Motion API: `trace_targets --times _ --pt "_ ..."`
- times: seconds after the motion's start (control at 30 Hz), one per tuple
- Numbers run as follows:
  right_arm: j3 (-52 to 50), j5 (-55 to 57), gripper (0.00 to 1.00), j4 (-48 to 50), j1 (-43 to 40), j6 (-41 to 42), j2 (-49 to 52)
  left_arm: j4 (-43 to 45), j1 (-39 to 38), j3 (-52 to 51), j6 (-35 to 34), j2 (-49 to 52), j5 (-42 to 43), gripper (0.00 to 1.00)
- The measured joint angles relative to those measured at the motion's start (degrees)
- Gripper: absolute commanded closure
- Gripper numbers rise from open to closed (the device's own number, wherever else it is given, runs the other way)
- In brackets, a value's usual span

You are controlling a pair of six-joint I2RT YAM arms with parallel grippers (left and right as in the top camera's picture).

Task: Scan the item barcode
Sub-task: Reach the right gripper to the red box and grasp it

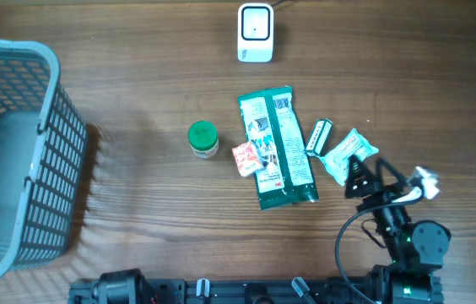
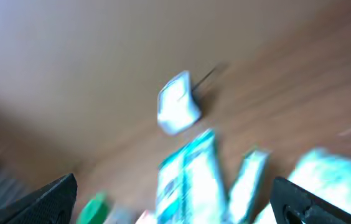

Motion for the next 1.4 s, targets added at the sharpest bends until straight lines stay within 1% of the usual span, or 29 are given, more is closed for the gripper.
trace_targets --times 0.07,0.13,0.27,0.3,0.4,0.43,0.5,0.57,0.6,0.63,0.7,0.77,0.83,0.93,1.07,1.13,1.2,1.27,1.37,1.4 --pt "0.0 -7.4 0.01 -0.1 0.0 0.6 1.4 -2.4 -1.0 -3.4 -2.0 0.0 -1.3 0.0" --pt "0.0 -13.0 0.0 -0.1 0.0 1.4 3.1 -1.9 -1.3 -8.9 -2.1 0.0 -1.9 0.0" --pt "0.0 -24.6 0.01 2.5 0.0 -1.0 5.3 2.9 -1.4 -21.3 -2.3 0.0 -2.6 0.0" --pt "0.0 -26.1 0.01 2.3 0.0 -1.6 5.6 5.5 -1.4 -25.8 -2.4 0.0 -2.6 0.0" --pt "0.3 -27.0 0.0 0.1 0.0 -3.2 6.9 10.8 -1.4 -35.1 -2.6 0.1 -2.4 0.0" --pt "1.2 -27.0 0.01 -2.7 0.0 -4.3 7.9 12.8 -1.4 -38.8 -2.6 0.1 -2.0 0.0" --pt "7.2 -24.9 0.01 -16.2 -0.1 -9.5 11.4 17.0 -1.4 -44.0 -2.8 0.1 -1.2 0.0" --pt "16.3 -20.5 0.0 -31.2 -0.1 -15.8 15.9 19.8 -1.4 -50.1 -4.4 0.0 -1.1 0.0" --pt "20.3 -17.8 0.01 -36.6 0.0 -18.3 18.1 20.1 -1.4 -52.2 -5.4 0.0 -1.0 0.0" --pt "26.4 -14.8 0.01 -42.2 0.0 -21.5 21.8 20.4 -1.4 -54.4 -6.5 0.1 -1.0 0.0" --pt "37.2 -9.9 0.01 -48.3 0.0 -26.3 28.8 21.7 -1.4 -59.4 -9.2 0.0 -1.0 0.0" --pt "44.8 -7.8 0.0 -51.8 0.0 -28.4 34.6 21.5 -1.4 -62.9 -12.0 0.1 -0.9 0.0" --pt "48.6 -7.0 0.0 -54.2 0.0 -28.9 38.4 20.5 -1.4 -63.8 -13.5 0.0 -0.9 0.0" --pt "50.2 -6.1 0.0 -54.0 0.0 -26.6 43.4 15.9 -1.4 -64.2 -15.0 0.0 -0.8 0.0" --pt "50.4 -7.3 0.0 -47.2 0.2 -24.6 48.2 11.1 -1.4 -64.3 -15.6 0.0 -0.8 0.0" --pt "50.4 -7.8 0.0 -47.1 1.9 -24.4 51.3 8.2 -1.4 -64.3 -15.8 0.0 -0.8 0.0" --pt "50.4 -7.4 0.0 -46.5 5.9 -22.8 55.0 4.6 -1.4 -64.3 -16.0 0.0 -0.8 0.0" --pt "50.4 -6.9 0.01 -43.0 11.8 -19.9 60.7 1.8 -1.4 -64.4 -16.0 0.0 -0.8 0.0" --pt "50.5 -6.3 0.01 -33.4 21.5 -15.6 69.3 -0.2 -1.4 -64.4 -16.0 0.0 -0.8 0.0" --pt "50.5 -5.6 0.01 -29.5 24.5 -13.0 72.7 -0.4 -1.4 -64.4 -16.0 0.0 -0.8 0.0"
